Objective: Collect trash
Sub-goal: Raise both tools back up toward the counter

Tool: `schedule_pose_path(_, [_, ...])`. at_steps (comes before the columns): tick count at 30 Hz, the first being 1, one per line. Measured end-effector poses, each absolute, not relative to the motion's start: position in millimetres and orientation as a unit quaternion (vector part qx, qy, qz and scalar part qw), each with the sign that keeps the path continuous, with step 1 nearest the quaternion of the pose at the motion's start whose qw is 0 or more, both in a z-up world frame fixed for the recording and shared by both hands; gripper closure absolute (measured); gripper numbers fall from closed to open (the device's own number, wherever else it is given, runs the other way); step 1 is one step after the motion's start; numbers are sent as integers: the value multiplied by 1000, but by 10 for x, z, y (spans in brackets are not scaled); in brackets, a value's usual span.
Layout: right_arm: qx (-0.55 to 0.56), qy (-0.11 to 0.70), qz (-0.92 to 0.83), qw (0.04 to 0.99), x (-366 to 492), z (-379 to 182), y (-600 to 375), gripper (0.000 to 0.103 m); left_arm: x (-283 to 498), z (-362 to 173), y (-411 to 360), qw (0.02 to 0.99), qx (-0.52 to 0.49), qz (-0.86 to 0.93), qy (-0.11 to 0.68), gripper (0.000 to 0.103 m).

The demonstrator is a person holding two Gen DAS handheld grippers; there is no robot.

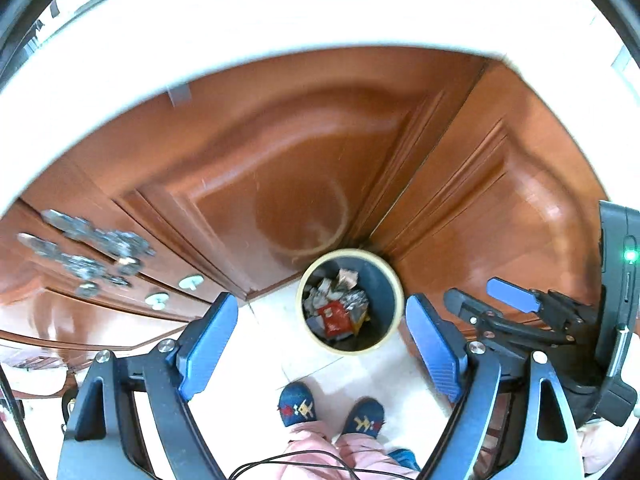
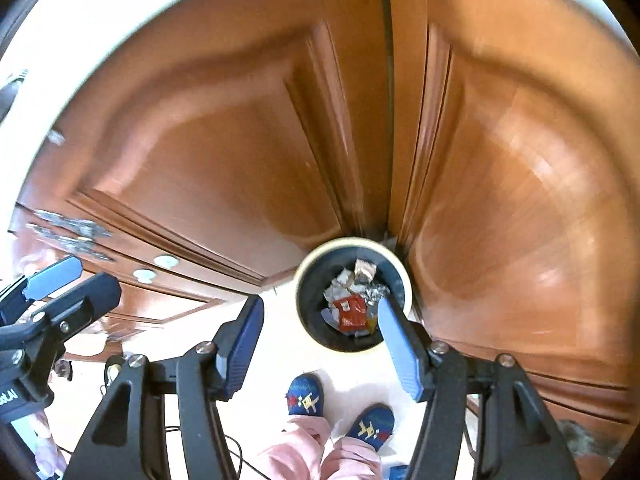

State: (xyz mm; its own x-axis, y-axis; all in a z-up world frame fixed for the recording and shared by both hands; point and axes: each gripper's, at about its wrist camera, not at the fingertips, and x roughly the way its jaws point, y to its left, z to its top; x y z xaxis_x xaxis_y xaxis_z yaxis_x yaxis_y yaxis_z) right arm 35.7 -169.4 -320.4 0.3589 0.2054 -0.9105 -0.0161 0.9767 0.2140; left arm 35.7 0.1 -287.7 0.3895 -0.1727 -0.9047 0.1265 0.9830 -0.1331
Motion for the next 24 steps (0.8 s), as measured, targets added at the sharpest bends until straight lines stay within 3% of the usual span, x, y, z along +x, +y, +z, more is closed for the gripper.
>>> schedule_pose_path(10, [65, 494, 102, 861, 113, -1884, -1756, 38, 21, -1400, 39, 886, -45, -111, 447, 18])
schedule_pose_path(16, [50, 438, 126, 889, 54, -1145, -1825, 38, -69, -698, 83, 916, -52, -107, 384, 12])
schedule_pose_path(24, [21, 377, 141, 915, 234, -299, -1817, 38, -51, 202, 101, 944, -56, -106, 307, 12])
